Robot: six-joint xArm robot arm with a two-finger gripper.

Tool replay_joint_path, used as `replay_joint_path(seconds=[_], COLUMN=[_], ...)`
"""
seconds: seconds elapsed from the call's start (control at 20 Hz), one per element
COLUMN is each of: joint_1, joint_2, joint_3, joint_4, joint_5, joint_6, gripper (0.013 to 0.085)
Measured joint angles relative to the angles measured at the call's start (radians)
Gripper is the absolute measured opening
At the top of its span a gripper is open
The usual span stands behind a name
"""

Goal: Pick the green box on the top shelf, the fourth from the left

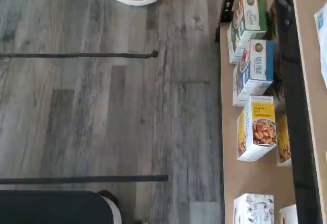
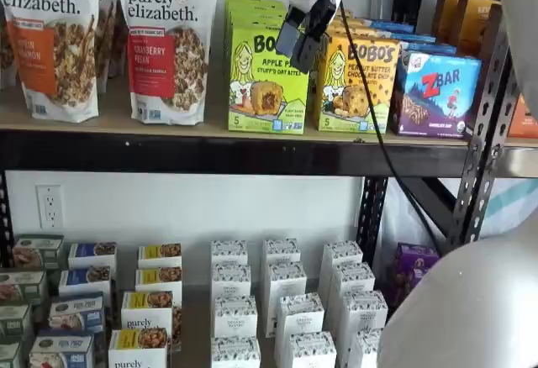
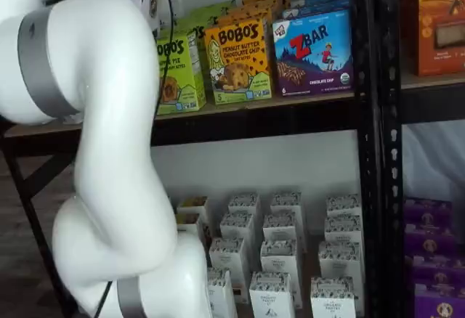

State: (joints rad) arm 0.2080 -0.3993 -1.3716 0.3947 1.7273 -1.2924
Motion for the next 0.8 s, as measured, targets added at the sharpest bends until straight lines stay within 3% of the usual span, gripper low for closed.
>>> replay_joint_path(seconds=[0.2,0.8], joint_1=[0.015,0.0], joint_2=[-0.041,-0.055], joint_3=[0.049,0.069], joint_4=[-0.043,-0.028], joint_5=[-0.07,-0.067], joint_6=[0.005,-0.008], gripper=[0.085,0.085])
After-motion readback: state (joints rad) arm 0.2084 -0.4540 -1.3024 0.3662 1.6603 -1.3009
